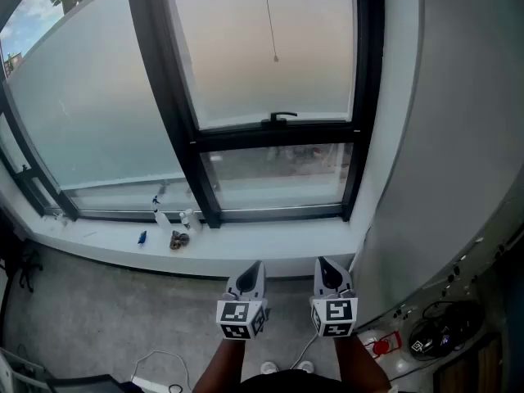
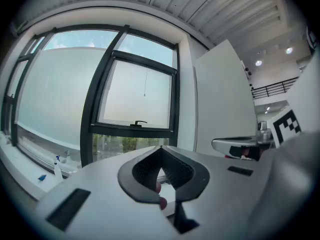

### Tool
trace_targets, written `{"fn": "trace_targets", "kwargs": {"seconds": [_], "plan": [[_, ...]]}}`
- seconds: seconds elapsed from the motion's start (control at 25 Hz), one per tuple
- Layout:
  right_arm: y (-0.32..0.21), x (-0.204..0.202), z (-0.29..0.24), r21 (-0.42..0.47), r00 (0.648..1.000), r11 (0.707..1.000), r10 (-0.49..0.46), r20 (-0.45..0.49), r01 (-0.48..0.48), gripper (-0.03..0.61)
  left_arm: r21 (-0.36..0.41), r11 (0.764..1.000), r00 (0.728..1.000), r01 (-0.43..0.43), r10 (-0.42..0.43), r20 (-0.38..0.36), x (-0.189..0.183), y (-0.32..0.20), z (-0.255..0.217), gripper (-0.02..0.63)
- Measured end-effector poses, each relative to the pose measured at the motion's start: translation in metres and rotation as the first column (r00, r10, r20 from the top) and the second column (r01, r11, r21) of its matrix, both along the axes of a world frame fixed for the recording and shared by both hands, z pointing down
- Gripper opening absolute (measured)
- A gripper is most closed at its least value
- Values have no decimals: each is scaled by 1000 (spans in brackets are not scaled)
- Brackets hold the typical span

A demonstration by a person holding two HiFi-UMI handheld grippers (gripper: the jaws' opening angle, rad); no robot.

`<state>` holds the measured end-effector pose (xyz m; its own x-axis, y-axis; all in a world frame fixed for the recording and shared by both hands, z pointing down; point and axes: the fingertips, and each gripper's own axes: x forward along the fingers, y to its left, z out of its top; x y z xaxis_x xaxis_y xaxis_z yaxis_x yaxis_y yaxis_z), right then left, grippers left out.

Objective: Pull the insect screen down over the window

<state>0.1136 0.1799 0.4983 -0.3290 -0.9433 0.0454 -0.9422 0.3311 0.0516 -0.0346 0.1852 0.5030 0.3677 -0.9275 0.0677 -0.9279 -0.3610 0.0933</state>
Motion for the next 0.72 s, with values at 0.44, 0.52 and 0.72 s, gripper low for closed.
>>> {"fn": "trace_targets", "kwargs": {"seconds": [0.44, 0.52, 0.72], "plan": [[0, -9, 5, -14, 1000, 1000, 4, -13, -4, 3, -14, 1000, 1000, -7, 7, 3, -8, -1, 4, 2], [1, -9, 3, -12, 1000, 1000, 0, -1, 0, 3, -10, 1000, 1000, -13, 13, 13, -6, -1, 4, 2], [3, -15, 5, -16, 1000, 1000, -11, 0, 11, 3, -10, 1000, 999, -30, 30, 18, -6, -1, 7, 2]]}}
